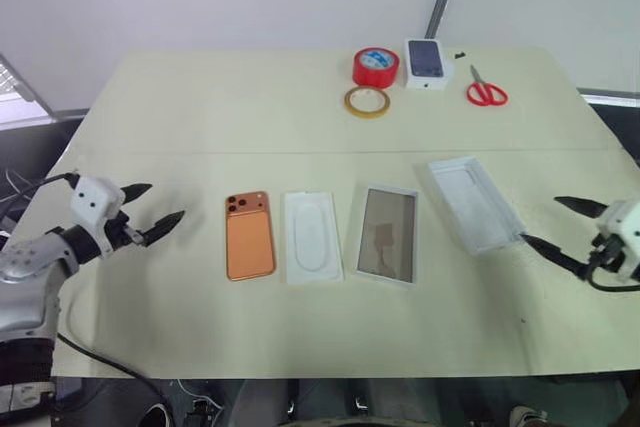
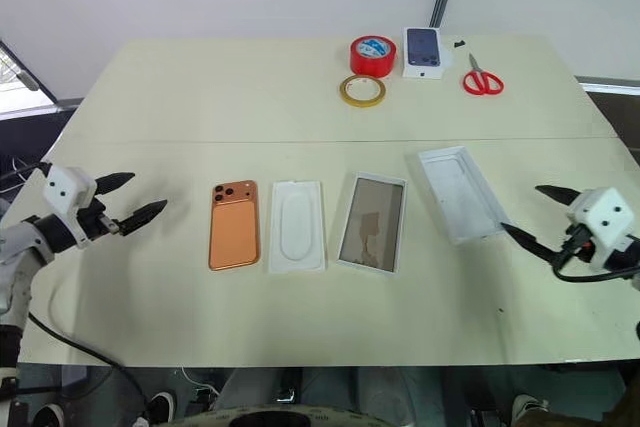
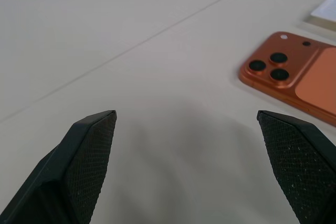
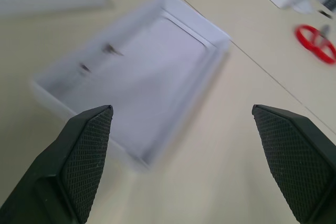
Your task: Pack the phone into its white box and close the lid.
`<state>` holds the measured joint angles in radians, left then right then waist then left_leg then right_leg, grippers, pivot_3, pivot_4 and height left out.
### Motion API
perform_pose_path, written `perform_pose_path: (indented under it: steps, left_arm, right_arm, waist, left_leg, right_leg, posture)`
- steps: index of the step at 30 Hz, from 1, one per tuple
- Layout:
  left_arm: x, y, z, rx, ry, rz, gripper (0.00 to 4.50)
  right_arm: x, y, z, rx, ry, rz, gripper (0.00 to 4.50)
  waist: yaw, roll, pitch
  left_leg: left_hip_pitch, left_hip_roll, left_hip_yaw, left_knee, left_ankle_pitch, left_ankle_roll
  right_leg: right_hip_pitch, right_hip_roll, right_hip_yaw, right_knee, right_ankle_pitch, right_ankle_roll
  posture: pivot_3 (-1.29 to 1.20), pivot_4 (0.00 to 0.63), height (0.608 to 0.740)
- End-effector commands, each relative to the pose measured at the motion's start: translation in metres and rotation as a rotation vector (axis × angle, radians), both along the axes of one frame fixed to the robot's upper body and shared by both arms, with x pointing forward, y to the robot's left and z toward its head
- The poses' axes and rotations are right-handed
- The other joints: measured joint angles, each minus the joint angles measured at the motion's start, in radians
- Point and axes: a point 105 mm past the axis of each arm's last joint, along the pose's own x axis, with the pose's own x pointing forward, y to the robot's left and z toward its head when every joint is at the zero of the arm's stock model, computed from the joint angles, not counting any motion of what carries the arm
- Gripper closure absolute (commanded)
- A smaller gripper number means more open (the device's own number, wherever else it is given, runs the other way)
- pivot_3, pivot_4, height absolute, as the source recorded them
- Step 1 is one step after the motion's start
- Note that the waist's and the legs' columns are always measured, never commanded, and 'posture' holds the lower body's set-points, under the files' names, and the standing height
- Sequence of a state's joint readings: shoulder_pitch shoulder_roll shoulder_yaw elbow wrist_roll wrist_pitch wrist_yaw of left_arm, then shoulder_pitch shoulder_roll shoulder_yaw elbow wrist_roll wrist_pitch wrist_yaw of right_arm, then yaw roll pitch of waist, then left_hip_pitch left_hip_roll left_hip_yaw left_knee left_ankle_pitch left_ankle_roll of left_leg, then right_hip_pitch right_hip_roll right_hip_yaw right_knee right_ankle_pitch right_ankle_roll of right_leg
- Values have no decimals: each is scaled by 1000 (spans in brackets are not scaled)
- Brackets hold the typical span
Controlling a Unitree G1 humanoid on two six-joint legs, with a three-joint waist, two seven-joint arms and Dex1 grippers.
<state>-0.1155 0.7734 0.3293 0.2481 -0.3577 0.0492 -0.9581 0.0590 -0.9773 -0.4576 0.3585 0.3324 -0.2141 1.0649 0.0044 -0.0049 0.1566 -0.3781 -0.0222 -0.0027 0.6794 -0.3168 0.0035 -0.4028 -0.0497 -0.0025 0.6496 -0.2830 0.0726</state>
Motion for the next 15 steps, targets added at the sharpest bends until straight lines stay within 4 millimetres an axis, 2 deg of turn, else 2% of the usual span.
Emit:
perform_pose_path:
  steps: [1,5,9,15]
  left_arm:
    - [-5,12,13,46,-52,8,0]
    - [-9,7,5,51,5,-13,0]
    - [-5,-2,24,-44,-50,-25,0]
    - [-9,-9,22,10,-85,-87,0]
  right_arm:
    - [0,-14,20,-24,-64,-33,61]
    - [0,-15,19,-28,-61,-38,61]
    - [4,-8,18,-31,-65,-27,61]
    - [7,-1,18,-32,-64,-13,61]
  waist:
    - [0,0,0]
    - [-6,1,0]
    - [-12,1,0]
    - [-18,2,0]
  left_leg:
    - [0,0,0,0,0,0]
    - [0,0,0,-1,0,0]
    - [0,0,0,-1,0,0]
    - [0,0,0,-1,0,0]
  right_leg:
    - [0,0,0,0,0,0]
    - [0,0,0,0,0,0]
    - [0,0,0,0,0,0]
    - [0,0,0,0,0,0]
  posture:
    - [0,150,740]
    - [0,150,740]
    - [0,150,740]
    - [0,150,740]
